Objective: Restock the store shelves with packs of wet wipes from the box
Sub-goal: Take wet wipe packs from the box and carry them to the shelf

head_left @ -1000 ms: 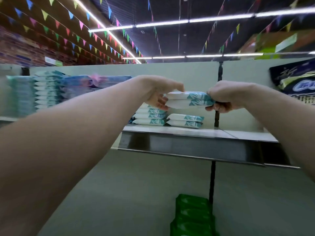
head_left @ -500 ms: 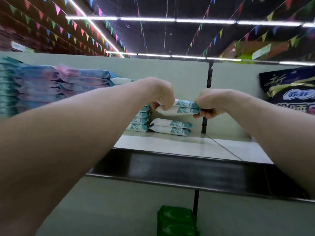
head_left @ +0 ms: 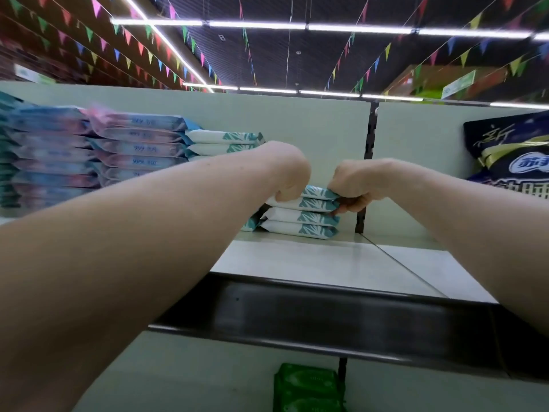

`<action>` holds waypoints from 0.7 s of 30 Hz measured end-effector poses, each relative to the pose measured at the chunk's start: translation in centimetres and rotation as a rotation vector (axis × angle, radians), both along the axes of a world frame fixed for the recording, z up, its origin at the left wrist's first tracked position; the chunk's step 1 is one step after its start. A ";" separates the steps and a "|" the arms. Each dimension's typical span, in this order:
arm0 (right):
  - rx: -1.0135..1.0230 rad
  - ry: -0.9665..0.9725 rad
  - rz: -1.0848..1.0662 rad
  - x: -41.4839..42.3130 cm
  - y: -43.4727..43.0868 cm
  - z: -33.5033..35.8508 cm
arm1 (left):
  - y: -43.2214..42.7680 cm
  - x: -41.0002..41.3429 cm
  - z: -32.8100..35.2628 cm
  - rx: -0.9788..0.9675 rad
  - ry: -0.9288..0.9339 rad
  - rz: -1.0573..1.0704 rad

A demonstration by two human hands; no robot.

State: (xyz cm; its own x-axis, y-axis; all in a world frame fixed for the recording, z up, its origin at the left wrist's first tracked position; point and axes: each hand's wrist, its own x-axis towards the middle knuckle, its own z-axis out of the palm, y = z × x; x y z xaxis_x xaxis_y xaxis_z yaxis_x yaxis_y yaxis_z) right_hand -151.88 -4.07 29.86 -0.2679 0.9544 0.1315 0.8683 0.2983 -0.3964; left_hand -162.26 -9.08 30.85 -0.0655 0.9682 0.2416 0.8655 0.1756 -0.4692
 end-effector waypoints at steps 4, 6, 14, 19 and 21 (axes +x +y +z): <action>-0.016 0.076 0.055 0.7 -0.1 0.6 | -0.2 0.1 0.9 -0.011 0.023 -0.027; -0.054 0.085 0.116 0.8 -0.5 0.7 | 0.0 -0.3 1.1 -0.007 -0.005 -0.034; -0.028 -0.025 0.184 0.2 -1.3 0.3 | 0.6 -1.3 0.6 -0.032 0.045 0.003; 0.055 -0.096 0.169 -0.2 -1.6 0.1 | 0.4 -1.4 0.6 -0.049 0.060 -0.013; 0.045 -0.101 0.172 0.0 -1.6 0.0 | 0.1 -1.3 0.6 -0.060 0.085 -0.021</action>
